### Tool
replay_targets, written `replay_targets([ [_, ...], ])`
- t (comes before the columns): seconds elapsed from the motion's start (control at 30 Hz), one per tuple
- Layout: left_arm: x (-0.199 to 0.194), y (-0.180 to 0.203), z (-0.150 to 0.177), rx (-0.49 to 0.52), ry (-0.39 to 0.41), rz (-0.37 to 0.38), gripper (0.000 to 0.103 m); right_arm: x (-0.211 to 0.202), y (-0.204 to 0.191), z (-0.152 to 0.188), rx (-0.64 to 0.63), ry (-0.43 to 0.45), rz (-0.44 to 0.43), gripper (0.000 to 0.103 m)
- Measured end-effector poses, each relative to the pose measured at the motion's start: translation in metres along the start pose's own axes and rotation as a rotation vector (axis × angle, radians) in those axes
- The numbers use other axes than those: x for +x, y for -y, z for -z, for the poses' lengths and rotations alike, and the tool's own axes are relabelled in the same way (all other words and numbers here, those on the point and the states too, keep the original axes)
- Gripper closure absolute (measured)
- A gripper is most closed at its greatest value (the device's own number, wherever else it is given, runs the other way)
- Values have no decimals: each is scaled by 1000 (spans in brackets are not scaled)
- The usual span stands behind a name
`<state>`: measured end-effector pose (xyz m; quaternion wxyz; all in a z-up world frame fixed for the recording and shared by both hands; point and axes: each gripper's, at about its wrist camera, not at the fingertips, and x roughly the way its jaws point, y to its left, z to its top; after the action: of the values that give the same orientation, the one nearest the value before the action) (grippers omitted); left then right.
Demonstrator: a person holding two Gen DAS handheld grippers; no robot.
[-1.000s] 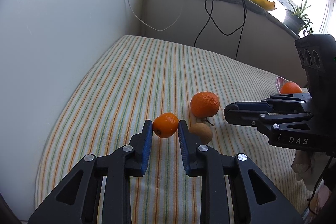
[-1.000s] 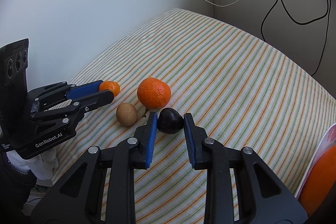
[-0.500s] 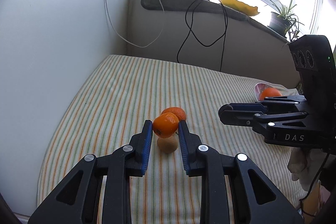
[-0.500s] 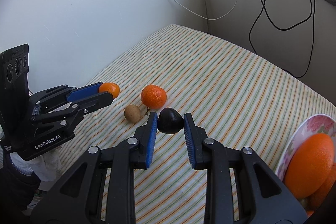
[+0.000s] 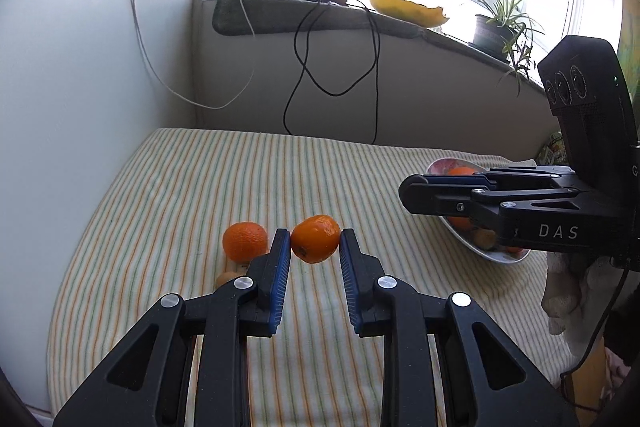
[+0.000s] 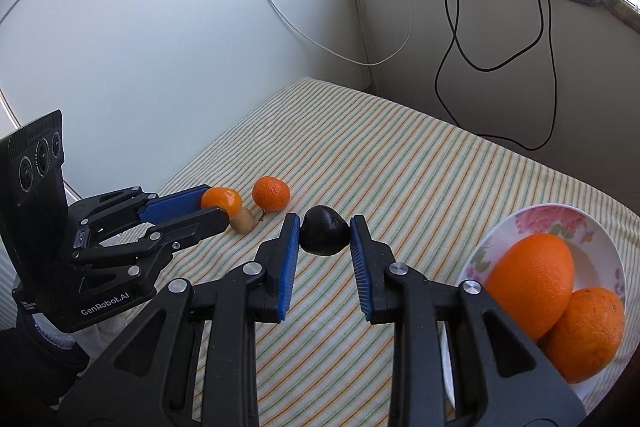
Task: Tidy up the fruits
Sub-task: 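Carry the tangerine and plum to the plate in both grippers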
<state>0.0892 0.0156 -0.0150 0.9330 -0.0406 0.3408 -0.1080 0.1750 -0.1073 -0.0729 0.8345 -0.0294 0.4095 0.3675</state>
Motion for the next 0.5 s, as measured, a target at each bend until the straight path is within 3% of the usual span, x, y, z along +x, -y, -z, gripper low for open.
replay_targets([
  [0.5,18,60,-7,75,-7,92,80,-50,47,2,73,76,68,76],
])
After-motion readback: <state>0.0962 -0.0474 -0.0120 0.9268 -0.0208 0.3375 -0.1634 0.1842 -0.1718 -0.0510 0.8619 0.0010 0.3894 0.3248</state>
